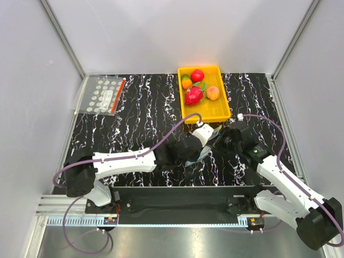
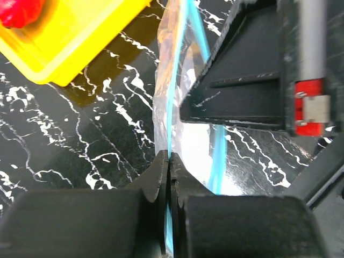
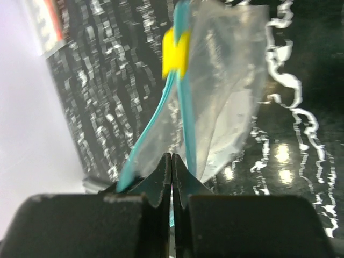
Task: Place the food in the zip-top bag and seal the zipper
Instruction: Open the zipper of the food storage bag.
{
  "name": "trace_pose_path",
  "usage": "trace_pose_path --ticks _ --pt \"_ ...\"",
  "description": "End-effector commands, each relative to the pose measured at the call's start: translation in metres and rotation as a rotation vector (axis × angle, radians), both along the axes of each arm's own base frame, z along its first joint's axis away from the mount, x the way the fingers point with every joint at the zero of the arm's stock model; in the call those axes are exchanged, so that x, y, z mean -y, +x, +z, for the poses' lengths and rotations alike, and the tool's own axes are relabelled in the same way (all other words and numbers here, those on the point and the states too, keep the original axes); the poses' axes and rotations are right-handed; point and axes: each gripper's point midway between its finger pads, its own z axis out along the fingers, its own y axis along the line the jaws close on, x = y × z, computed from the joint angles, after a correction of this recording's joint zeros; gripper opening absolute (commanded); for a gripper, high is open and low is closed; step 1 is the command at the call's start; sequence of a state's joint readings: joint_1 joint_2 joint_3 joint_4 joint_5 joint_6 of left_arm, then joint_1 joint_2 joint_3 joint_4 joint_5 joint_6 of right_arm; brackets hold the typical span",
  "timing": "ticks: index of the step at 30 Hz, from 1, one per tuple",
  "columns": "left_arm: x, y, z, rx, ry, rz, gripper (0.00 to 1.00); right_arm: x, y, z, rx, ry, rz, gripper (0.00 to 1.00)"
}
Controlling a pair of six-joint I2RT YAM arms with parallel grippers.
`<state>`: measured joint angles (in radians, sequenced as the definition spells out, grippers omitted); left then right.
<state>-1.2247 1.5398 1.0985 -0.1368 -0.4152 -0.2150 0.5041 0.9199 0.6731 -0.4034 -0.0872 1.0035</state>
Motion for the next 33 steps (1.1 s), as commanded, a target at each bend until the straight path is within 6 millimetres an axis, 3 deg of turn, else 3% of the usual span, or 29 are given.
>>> trace_pose_path --ticks 1,6,10,12,16,21,24,25,28,33 --pt "-0.011 0.012 0.03 0.076 -0.039 0.084 0.0 0.008 0.008 -0.005 -0.031 -0.039 -0.081 0.0" --pt "-0.04 0.028 0.033 0.155 0.012 0.216 0.0 0.007 0.009 -0.016 -0.08 -0.04 -0.102 0.0" --pt "-0.068 0.041 0.034 0.231 0.097 0.34 0.0 -0.009 0.02 -0.02 -0.081 -0.019 -0.081 0.0" --pt "-0.081 0.045 0.037 0.268 0.123 0.393 0.0 -0.018 0.028 -0.033 -0.111 -0.032 -0.063 0.0" --pt "-0.08 0.037 0.036 0.24 0.058 0.354 0.0 -0.033 0.035 -0.048 -0.14 -0.015 -0.008 0.0" --pt "-0.078 0.034 0.014 0.182 0.058 0.327 0.0 -0.038 0.034 -0.028 -0.031 0.019 0.044 0.0" --pt "-0.073 0.033 0.006 0.158 0.032 0.309 0.0 -0.033 0.03 -0.016 0.03 0.008 0.069 0.16" --pt "-0.071 0.031 0.003 0.145 0.023 0.301 0.0 -0.035 0.028 -0.012 0.041 0.021 0.084 0.29" --pt "-0.065 0.031 -0.005 0.123 0.026 0.292 0.0 -0.038 0.021 0.0 0.097 0.077 0.107 0.47" --pt "-0.059 0.029 -0.009 0.105 0.015 0.278 0.0 -0.041 0.017 0.008 0.12 0.087 0.137 0.53"
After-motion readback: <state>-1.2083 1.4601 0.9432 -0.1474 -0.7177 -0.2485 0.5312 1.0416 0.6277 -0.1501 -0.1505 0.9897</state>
